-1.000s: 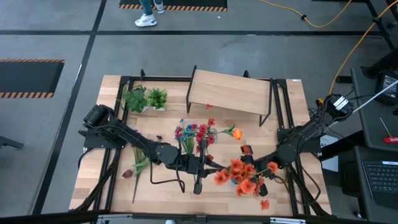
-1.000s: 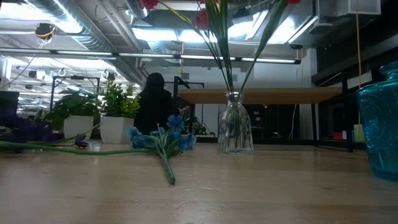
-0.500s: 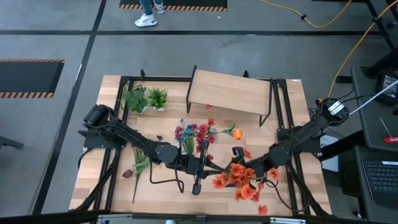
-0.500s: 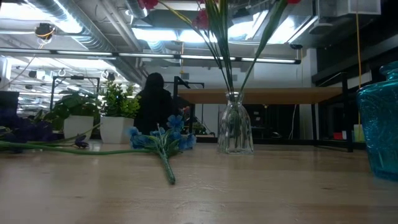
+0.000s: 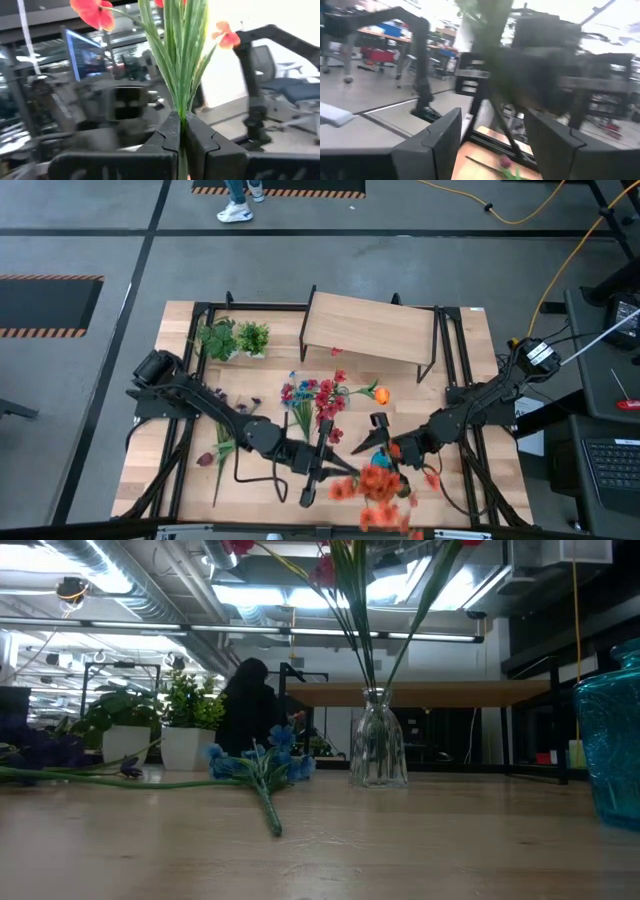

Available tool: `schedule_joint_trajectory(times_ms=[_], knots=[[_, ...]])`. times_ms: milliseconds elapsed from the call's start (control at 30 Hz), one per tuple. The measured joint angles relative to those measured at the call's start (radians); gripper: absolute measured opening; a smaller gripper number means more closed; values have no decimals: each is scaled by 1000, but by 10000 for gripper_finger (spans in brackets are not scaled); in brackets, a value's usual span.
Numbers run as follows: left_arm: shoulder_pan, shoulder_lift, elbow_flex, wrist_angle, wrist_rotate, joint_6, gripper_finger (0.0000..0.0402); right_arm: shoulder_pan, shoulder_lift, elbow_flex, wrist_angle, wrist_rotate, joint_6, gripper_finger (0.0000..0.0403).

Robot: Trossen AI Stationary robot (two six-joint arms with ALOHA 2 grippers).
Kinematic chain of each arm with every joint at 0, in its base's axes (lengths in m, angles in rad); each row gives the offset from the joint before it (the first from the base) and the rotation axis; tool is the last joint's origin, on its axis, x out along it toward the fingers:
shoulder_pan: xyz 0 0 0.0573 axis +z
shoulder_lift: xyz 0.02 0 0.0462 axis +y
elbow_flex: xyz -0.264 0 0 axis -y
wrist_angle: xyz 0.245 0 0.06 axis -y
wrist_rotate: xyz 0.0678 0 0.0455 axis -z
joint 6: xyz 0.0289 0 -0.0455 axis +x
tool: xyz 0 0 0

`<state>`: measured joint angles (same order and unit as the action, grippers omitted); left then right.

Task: Pick and place flowers into a vace then onto a shelf
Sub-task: Put the orange flowers into the transparent vase

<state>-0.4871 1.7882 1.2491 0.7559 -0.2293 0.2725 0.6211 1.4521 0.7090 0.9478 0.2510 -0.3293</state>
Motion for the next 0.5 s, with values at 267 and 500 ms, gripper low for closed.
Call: schedule_joint_trajectory(times_ms=[267,500], knots=[[-24,0,0,4,-8,44,4,1,-1,0,15,-11,-4,218],[16,0,0,3,-10,30,4,-10,-1,0,23,-16,-4,218]])
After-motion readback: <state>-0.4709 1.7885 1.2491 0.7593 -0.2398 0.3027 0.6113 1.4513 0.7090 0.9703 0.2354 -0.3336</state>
